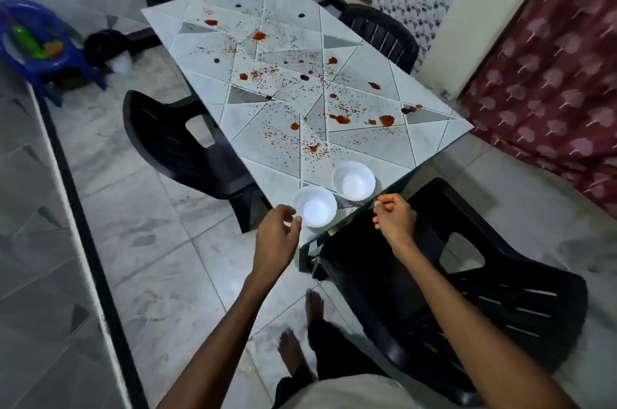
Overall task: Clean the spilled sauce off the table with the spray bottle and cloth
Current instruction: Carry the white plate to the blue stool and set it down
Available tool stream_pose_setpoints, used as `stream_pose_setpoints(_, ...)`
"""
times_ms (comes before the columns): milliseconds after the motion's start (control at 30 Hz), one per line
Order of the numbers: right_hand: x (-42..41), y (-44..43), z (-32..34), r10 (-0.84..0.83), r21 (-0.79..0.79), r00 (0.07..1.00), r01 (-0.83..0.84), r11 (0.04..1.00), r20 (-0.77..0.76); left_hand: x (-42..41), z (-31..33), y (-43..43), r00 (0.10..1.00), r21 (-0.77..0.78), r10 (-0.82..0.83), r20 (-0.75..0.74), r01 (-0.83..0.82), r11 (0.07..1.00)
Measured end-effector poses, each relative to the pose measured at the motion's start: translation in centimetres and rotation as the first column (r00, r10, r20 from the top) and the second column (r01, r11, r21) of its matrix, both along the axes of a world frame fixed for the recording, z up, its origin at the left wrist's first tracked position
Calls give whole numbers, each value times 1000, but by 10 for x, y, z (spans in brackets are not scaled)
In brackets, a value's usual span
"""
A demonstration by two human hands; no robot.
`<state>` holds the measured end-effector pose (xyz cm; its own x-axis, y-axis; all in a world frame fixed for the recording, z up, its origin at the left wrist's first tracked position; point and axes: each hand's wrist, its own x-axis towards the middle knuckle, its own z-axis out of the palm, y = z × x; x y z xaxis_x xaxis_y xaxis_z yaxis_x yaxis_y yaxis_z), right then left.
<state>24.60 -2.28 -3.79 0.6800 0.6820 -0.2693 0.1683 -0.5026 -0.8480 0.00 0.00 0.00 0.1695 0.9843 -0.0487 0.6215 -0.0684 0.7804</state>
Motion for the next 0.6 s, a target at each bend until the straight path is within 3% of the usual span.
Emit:
stream_pose_setpoints(100, 8, 30, -10, -102, -81, 993, 98, 992, -53, 8, -13, 24, 993, -115, 97, -67, -104, 988)
stream_pose_setpoints(200, 11, 54, -24, -75, -128, 995, 66, 990, -72, 14, -25, 39, 983, -249, 173, -58, -182, 951)
stream_pose_setpoints(400, 22, 73, -28, -3, -137, 1000, 6, 991, 27, 16, -40, 54, 963, -469, 257, 82, -190, 862)
stream_pose_setpoints(500, 19, 74, -6, 14, -56, 998, -17, 998, -63, 20, -39, 56, 944, -483, 311, 111, -222, 847)
stream_pose_setpoints(600, -1, 69, 10, 185, -24, 960, -194, 981, -208, 21, -38, 58, 929, -528, 341, 142, -220, 820)
